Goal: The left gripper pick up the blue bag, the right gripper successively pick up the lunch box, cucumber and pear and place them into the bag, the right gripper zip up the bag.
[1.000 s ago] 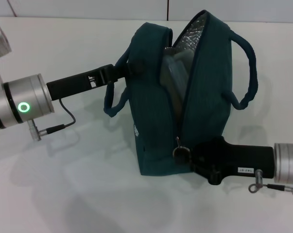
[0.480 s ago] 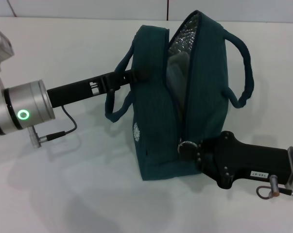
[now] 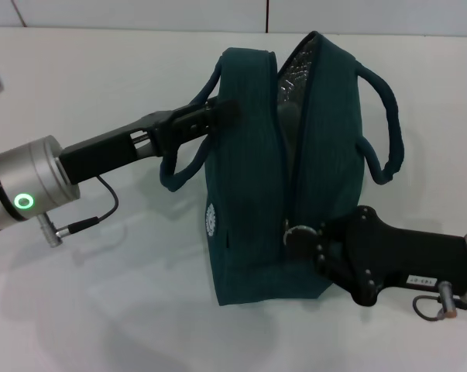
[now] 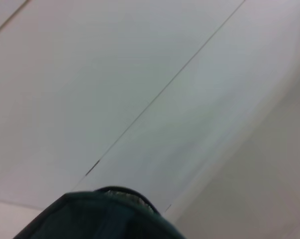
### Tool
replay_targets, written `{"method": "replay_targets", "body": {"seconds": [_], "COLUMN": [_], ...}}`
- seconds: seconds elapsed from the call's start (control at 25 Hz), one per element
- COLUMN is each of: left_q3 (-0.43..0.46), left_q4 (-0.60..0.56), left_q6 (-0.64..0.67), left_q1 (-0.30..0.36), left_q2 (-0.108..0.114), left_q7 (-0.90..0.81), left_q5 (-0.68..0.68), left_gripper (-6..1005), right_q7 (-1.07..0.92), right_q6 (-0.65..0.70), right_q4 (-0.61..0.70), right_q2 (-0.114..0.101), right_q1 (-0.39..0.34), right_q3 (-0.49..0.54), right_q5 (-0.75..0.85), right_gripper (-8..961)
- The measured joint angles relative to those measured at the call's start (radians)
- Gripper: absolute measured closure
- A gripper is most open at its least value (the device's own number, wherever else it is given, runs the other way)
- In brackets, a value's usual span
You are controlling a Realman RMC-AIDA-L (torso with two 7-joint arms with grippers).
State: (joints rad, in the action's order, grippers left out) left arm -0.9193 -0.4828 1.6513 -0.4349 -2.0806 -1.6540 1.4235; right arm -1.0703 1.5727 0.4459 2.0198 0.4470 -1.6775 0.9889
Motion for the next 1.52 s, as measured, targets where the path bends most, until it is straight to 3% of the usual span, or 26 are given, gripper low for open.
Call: {"method": "replay_targets", "body": {"seconds": [0.4, 0.6, 0.92, 1.24, 1.52], "left_q3": [0.0, 0.001, -0.01, -0.013, -0.015], "left_q4": [0.044, 0.1, 0.216, 0.372, 0.385], "left_q6": [0.077, 0.112, 0.129, 0.057, 0.015], "left_q1": [0.061, 0.141, 0.217, 0.132, 0.117], "left_q2": [0.013, 0.012, -0.006, -0.011, -0.014], "left_q7": [0.239, 0.395, 0.592, 0.728, 0.743], "left_q5": [-0.051, -0.059, -0.028, 0.004, 0.009], "left_gripper": [348, 119, 110, 110, 112], "right_q7": [-0.049, -0.038, -0.037, 0.002, 0.003], "right_q6": [-0.021, -0.019, -0.037, -0.007, -0.009], "right_q4": [-0.007, 0.015, 0.027, 0.031, 0.048], "right_q2": [-0.006, -0.006, -0.004, 0.002, 0.003], "right_q1": [0.013, 0.021, 0.06, 0.092, 0.101], "right_q3": [0.037, 0.035, 0.032, 0.045, 0.048], "right_q5": [-0.004, -0.004, -0.002, -0.01, -0.017], "right_gripper": [944, 944, 944, 944, 944]}}
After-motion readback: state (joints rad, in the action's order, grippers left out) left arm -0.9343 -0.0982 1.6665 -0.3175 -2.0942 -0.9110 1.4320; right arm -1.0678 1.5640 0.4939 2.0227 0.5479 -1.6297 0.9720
